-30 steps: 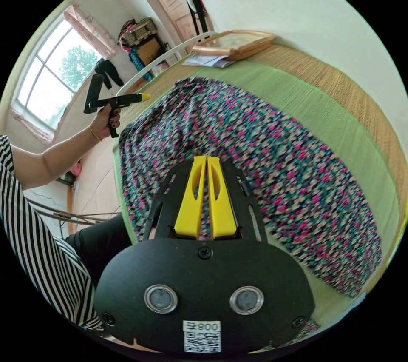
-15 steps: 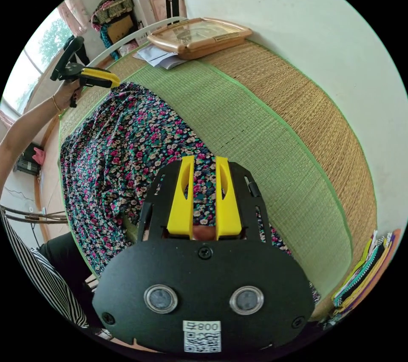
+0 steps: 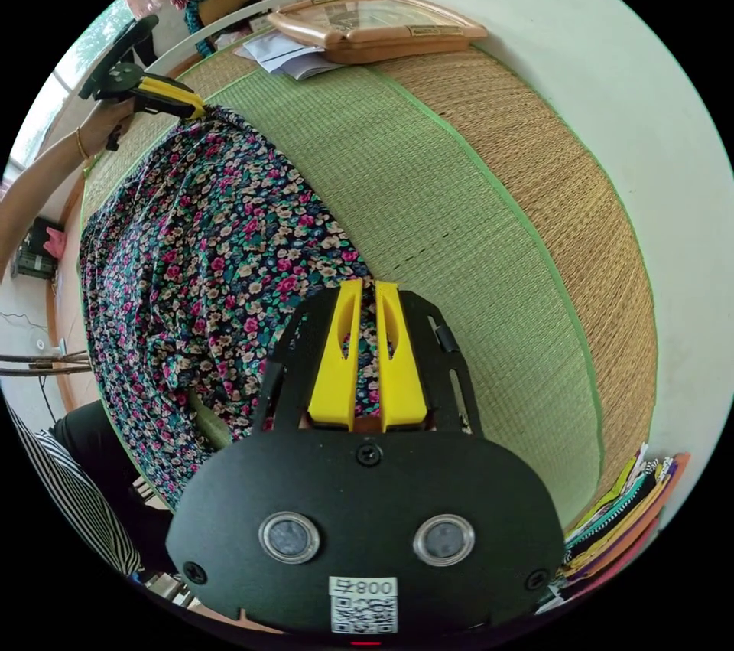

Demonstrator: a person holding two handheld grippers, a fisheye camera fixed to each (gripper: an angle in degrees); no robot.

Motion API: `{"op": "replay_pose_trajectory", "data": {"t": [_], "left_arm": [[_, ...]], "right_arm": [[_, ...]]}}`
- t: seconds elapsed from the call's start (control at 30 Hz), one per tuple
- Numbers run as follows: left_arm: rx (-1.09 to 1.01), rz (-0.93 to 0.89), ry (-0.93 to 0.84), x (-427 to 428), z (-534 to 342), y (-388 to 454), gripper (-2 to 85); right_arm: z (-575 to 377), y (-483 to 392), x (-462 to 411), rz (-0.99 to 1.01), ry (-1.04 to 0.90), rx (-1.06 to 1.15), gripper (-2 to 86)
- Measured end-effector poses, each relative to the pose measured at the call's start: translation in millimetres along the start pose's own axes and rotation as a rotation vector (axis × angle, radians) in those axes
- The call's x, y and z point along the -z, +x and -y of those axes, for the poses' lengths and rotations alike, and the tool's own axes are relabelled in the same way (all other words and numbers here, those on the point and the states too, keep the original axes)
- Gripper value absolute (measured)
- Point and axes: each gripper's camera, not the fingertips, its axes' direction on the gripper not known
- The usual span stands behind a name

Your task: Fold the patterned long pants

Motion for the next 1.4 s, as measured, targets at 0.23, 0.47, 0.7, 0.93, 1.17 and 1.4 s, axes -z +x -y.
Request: {"op": "replay_pose_trajectory", "data": {"t": [0.23, 0.47, 0.7, 0.93, 1.17, 1.4], "left_arm": [[-0.016, 0.045, 0.002, 26, -11, 8, 0.8], [-0.017, 0.032, 0.059, 66, -34, 11, 0.6], [-0.057, -0.003, 0.110, 100, -71, 24, 0.6], [-0.133, -0.047, 0.114, 114, -129, 45, 0.5], [-0.187, -0.027, 0.006, 87, -179, 63, 0.5], [-0.226, 0.032, -0.092, 57, -199, 75, 0.4]], "right_arm": [[12, -11, 10, 0.002, -0.012, -0.030, 0.0], [-2, -27, 60, 0.006, 0.058, -0.064, -0.1], [-34, -68, 116, -0.013, 0.111, -0.063, 0.1], [-91, -140, 154, -0.019, 0.131, -0.033, 0.2], [-128, -215, 134, 0.041, 0.043, 0.026, 0.2], [-144, -252, 107, 0.086, -0.027, 0.069, 0.2]]}}
